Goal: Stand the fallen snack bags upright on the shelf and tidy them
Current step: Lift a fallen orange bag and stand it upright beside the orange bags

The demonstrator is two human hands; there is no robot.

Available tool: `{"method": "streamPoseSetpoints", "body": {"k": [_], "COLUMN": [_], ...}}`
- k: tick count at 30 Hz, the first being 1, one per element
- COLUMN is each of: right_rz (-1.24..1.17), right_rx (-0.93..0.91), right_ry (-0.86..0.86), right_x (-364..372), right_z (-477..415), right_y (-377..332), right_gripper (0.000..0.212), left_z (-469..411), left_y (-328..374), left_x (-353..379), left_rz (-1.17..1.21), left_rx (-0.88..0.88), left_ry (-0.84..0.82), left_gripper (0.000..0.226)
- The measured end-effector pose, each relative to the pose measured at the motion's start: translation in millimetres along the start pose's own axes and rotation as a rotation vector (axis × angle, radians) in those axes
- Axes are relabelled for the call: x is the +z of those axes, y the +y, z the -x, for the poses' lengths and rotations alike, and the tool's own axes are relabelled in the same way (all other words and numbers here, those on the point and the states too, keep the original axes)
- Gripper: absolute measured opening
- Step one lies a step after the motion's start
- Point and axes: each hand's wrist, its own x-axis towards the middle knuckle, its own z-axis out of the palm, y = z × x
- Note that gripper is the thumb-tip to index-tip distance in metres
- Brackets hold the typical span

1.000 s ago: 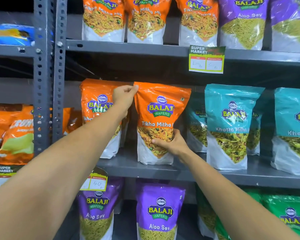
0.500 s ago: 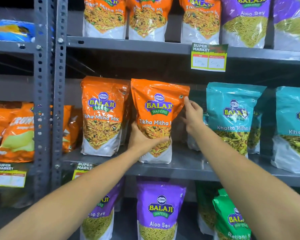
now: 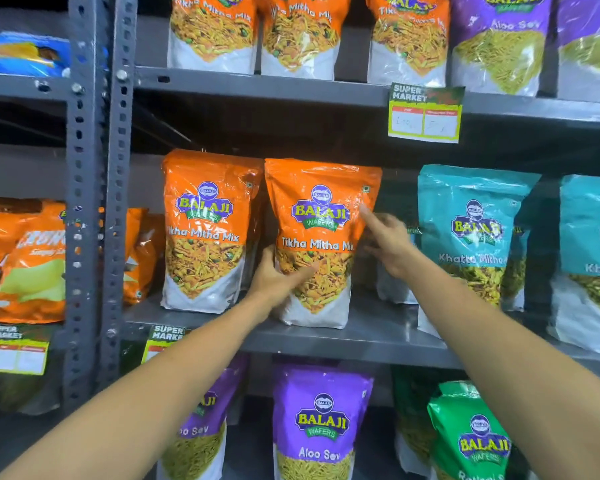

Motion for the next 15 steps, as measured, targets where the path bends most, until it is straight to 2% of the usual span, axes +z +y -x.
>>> {"method": "streamPoseSetpoints", "body": {"k": [1,2,4,5,6,11,15], "right_rz": [0.06,0.125,0.207,0.219,0.226,0.186,0.188], "right_rx": [0.033,0.048,0.063,0.06,0.049,0.027,0.022], "right_ry": [-0.074,-0.14,-0.232,-0.257,-0.266,-0.191,-0.194], "right_x": [-1,0,7,12,16,26,25], "right_z": [7,15,26,30,32,38,40], "right_y": [11,22,42,51,57,68,67], "right_gripper": [0.115,0.123,0.117,0.11,0.106,0.1,0.1], "left_z": [-6,-14,-25,-27,-29,-33,-32], "left_y": [1,3,4,5,4,-5,-7], "left_x": [-4,-8,-12,-12,-12,-13,-18], "left_rz": [0.064,0.098,0.125,0.143,0.149,0.097,-0.051], "left_rx": [0.008,0.028,0.104,0.144,0.168,0.227,0.333], "left_ry": [0.05,0.126,0.258,0.287,0.302,0.37,0.378], "left_gripper": [0.087,0.064,0.026,0.015,0.01,0.017,0.005]}}
